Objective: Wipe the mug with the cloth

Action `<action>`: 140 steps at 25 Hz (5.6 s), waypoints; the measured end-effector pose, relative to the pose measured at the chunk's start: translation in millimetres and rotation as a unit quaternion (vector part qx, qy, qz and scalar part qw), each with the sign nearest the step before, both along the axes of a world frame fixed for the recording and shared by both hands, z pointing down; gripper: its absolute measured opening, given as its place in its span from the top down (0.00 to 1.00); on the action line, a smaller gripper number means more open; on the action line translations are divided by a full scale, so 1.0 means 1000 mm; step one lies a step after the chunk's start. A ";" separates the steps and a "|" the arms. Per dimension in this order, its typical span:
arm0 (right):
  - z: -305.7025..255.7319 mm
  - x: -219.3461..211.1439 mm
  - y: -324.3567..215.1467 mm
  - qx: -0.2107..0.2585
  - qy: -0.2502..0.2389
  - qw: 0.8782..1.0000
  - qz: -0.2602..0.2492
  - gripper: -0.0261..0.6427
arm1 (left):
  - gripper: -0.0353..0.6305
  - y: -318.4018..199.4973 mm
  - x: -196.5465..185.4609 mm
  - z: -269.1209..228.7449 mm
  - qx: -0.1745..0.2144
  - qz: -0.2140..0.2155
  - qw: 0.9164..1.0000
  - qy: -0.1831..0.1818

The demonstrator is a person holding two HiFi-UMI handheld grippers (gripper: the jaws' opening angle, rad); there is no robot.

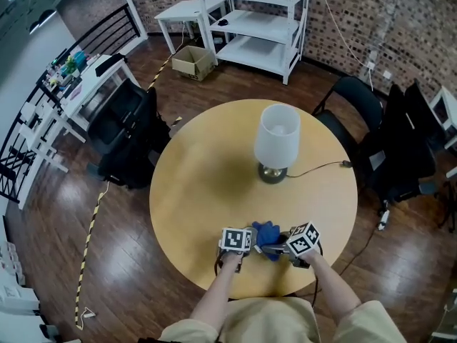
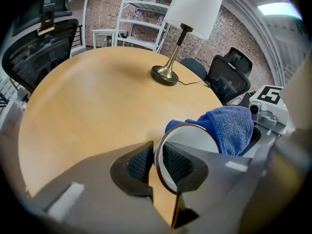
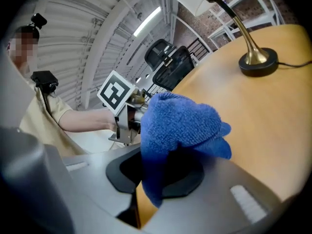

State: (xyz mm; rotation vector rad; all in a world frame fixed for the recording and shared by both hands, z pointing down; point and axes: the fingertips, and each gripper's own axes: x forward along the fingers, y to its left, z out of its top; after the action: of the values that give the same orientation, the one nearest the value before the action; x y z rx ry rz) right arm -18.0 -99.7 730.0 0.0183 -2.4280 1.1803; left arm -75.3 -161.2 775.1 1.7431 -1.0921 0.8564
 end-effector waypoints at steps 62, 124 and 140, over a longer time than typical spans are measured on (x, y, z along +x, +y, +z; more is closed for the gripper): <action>0.018 -0.009 0.026 0.244 0.227 0.931 0.147 0.86 | 0.91 0.030 0.012 0.025 -0.188 -0.011 0.972 0.139; 0.039 0.018 0.010 0.323 0.269 0.902 0.101 0.86 | 0.91 0.060 0.042 -0.081 -0.222 -0.049 0.862 0.454; -0.028 0.080 -0.001 0.210 0.124 0.936 0.253 0.86 | 0.91 0.107 0.008 0.011 -0.191 0.264 0.945 -0.037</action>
State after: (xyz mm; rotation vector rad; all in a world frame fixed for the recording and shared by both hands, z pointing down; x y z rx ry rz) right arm 62.4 -100.5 702.1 0.9134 -2.4608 0.7511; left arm -67.0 -54.0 786.2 1.6919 -0.4467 1.3696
